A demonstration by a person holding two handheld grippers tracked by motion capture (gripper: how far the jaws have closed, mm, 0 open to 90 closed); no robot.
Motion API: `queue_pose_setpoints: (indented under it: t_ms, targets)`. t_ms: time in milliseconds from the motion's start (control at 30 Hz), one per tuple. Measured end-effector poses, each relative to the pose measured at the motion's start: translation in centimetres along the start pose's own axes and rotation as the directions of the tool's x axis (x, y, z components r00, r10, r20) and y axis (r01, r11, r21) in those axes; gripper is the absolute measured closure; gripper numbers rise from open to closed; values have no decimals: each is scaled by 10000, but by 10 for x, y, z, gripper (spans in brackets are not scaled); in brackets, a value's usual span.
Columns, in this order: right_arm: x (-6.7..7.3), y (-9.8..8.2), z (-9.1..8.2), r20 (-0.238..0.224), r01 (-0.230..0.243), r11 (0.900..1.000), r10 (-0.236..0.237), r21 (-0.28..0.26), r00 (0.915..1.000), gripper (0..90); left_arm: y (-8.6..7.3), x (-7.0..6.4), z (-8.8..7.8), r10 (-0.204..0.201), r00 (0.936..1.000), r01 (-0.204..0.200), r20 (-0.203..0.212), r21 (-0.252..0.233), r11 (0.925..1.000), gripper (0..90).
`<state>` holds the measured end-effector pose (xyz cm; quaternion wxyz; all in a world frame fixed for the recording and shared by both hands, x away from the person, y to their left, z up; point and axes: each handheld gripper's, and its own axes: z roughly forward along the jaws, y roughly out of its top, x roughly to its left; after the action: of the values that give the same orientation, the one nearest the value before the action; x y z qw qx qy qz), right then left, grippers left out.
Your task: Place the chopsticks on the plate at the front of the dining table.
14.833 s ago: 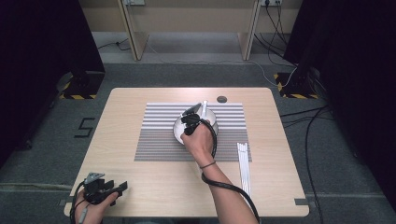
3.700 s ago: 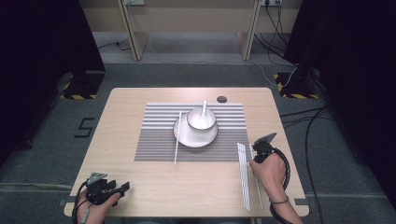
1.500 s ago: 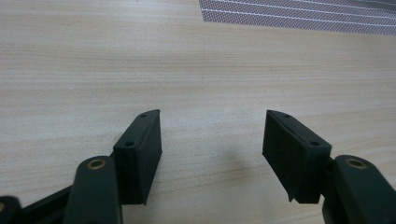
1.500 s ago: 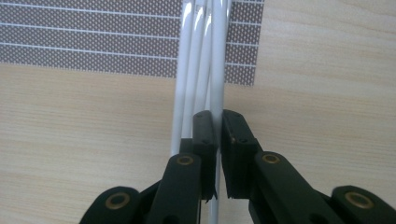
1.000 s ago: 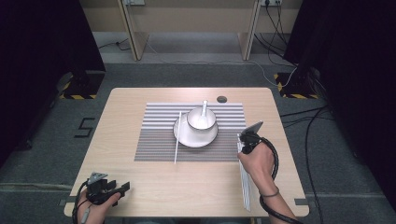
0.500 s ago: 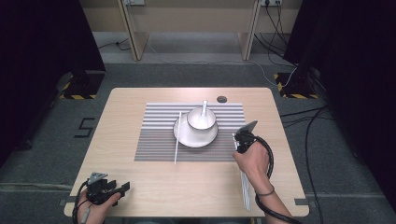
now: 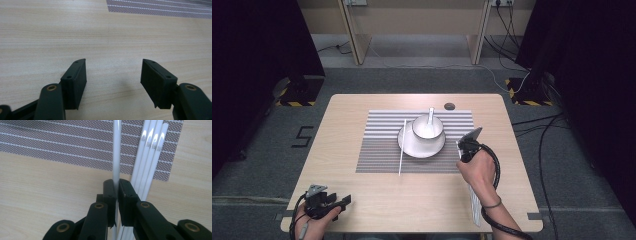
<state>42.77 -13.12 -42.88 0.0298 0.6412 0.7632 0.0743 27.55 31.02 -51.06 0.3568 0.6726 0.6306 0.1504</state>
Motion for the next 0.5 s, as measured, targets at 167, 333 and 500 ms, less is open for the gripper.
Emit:
queue_pose_setpoints:
  t_ms: [167, 333, 500]
  targets:
    - [4, 1, -1, 19, 82, 10000, -82, 13, 10000, 849, 0, 0, 0, 3, 10000, -3, 1, 2, 10000, 373]
    - [8, 3, -1, 22, 137, 9999, -137, 14, 9999, 849, 0, 0, 0, 1, 10000, -1, 0, 1, 10000, 373]
    - [12, 4, -2, 25, 198, 9998, -198, 12, 9998, 849, 0, 0, 0, 9, 10000, -9, 0, 2, 10000, 373]
